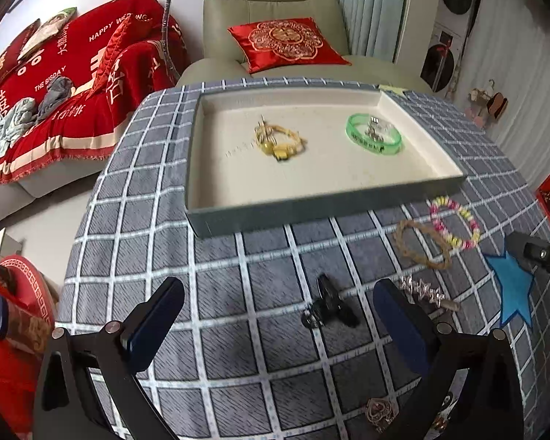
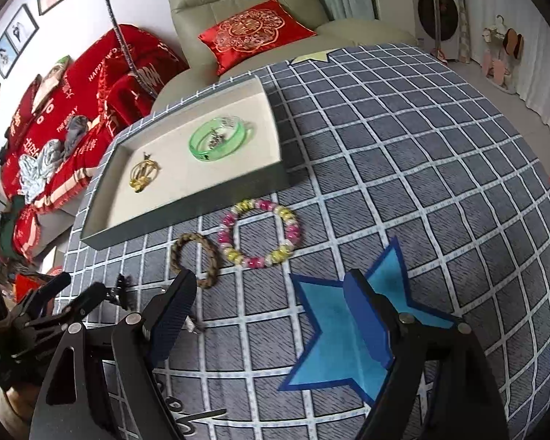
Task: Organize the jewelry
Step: 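Grasp the small black clip with the left gripper while the right grasps the pink-and-yellow beaded bracelet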
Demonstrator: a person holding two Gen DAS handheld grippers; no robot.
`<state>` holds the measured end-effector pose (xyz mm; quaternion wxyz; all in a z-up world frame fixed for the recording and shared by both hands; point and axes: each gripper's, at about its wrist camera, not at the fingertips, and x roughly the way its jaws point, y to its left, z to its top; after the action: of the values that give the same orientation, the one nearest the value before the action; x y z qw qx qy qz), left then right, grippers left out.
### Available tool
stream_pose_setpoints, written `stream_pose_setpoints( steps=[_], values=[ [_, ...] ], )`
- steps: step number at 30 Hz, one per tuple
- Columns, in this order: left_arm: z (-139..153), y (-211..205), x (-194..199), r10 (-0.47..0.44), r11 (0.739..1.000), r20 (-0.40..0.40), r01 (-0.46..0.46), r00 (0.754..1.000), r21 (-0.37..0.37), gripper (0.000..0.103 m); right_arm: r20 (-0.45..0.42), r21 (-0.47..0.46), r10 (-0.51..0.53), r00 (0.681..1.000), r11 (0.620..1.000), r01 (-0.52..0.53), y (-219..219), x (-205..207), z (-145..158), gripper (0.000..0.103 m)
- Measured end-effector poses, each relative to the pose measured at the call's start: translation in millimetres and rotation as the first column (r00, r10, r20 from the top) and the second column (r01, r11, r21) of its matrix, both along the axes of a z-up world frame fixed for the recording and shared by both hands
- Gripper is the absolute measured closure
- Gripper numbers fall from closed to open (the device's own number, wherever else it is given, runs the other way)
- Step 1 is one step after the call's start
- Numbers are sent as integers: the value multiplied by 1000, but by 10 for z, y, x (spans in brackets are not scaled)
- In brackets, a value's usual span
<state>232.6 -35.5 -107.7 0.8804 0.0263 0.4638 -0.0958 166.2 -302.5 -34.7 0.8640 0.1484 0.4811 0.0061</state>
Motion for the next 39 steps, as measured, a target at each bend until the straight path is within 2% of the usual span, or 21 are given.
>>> stream_pose_setpoints(
  steps=[1, 4, 9, 16, 20, 22, 24, 26, 27, 30, 32, 33, 34, 35, 39],
  values=[
    [-54, -35, 12, -2, 1000, -7, 2, 1000, 5, 0, -4, -3, -6, 1000, 1000, 6, -19, -2, -15, 18],
    [126, -15, -141, 8, 1000, -13, -8, 1000, 3, 0, -22, -10, -11, 1000, 1000, 11, -54, 25, -75, 18],
    [270, 37, -312, 41, 999, -21, -41, 999, 9, 0, -40, -50, -4, 999, 999, 2, -39, 134, -157, 18],
    [316, 73, -349, 57, 998, -16, -56, 998, 11, 0, -54, -97, 3, 999, 995, -8, -15, 400, -253, 19],
    [297, 56, -339, 59, 998, -30, -59, 998, 11, 0, -57, -148, 25, 998, 988, -33, 56, 514, -299, 28],
    [281, 35, -343, 55, 998, -35, -55, 998, 17, 8, -58, -189, 48, 997, 980, -59, 113, 548, -313, 33],
    [284, 10, -358, 45, 999, -29, -44, 999, 28, 8, -62, -232, 68, 996, 969, -81, 177, 554, -318, 37],
    [298, -13, -380, 34, 999, -21, -33, 999, 29, 13, -61, -296, 101, 993, 948, -115, 263, 537, -335, 39],
    [314, -30, -400, 23, 999, -12, -23, 1000, 30, 20, -57, -297, 112, 992, 947, -124, 281, 521, -329, 41],
    [347, -70, -435, -7, 1000, -5, 7, 1000, 30, 33, -63, -285, 122, 991, 949, -135, 294, 517, -313, 50],
    [371, -100, -461, -34, 999, 0, 34, 999, 30, 47, -64, -288, 133, 989, 947, -146, 325, 502, -301, 71],
    [380, -108, -462, -43, 999, 2, 43, 999, 31, 59, -65, -289, 137, 988, 945, -151, 341, 493, -294, 76],
    [388, -120, -468, -53, 998, 1, 53, 999, 34, 59, -65, -290, 137, 988, 945, -150, 353, 486, -292, 88],
    [396, -123, -482, -61, 998, 2, 61, 998, 33, 59, -64, -291, 130, 989, 946, -143, 357, 481, -289, 93],
    [454, -70, -525, -72, 997, 14, 72, 997, -2, 63, -46, -274, 95, 994, 956, -104, 296, 433, -269, 93]
  ],
)
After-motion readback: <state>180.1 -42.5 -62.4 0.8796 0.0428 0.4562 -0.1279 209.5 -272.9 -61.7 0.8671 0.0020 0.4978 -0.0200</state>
